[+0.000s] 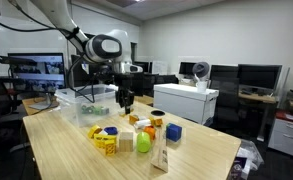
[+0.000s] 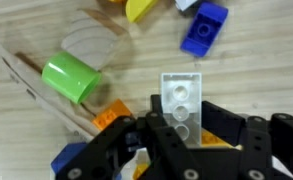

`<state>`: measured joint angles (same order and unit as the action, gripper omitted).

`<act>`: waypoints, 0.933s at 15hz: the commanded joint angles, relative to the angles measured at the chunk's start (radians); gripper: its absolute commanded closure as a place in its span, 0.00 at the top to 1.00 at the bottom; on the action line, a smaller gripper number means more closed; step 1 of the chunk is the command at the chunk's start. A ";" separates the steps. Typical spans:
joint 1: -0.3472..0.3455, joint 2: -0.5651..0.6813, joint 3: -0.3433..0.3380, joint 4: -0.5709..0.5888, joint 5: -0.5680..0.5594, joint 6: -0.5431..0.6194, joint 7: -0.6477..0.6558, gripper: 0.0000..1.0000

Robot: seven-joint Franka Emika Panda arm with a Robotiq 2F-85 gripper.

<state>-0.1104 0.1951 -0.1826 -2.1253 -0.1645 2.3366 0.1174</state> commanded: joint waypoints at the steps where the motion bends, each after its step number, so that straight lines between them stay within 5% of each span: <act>1: 0.020 -0.140 0.058 0.038 0.052 -0.073 -0.065 0.15; 7: 0.114 -0.307 0.170 0.006 0.134 -0.178 -0.215 0.15; 8: 0.125 -0.311 0.177 0.005 0.131 -0.184 -0.222 0.50; 9: 0.132 -0.316 0.182 -0.001 0.127 -0.175 -0.229 0.16; 10: 0.140 -0.314 0.186 -0.002 0.125 -0.180 -0.245 0.26; 11: 0.143 -0.313 0.187 -0.001 0.124 -0.192 -0.258 0.66; 14: 0.132 -0.309 0.179 -0.006 0.103 -0.183 -0.288 0.67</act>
<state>0.0333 -0.0956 0.0049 -2.1119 -0.0611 2.1609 -0.1130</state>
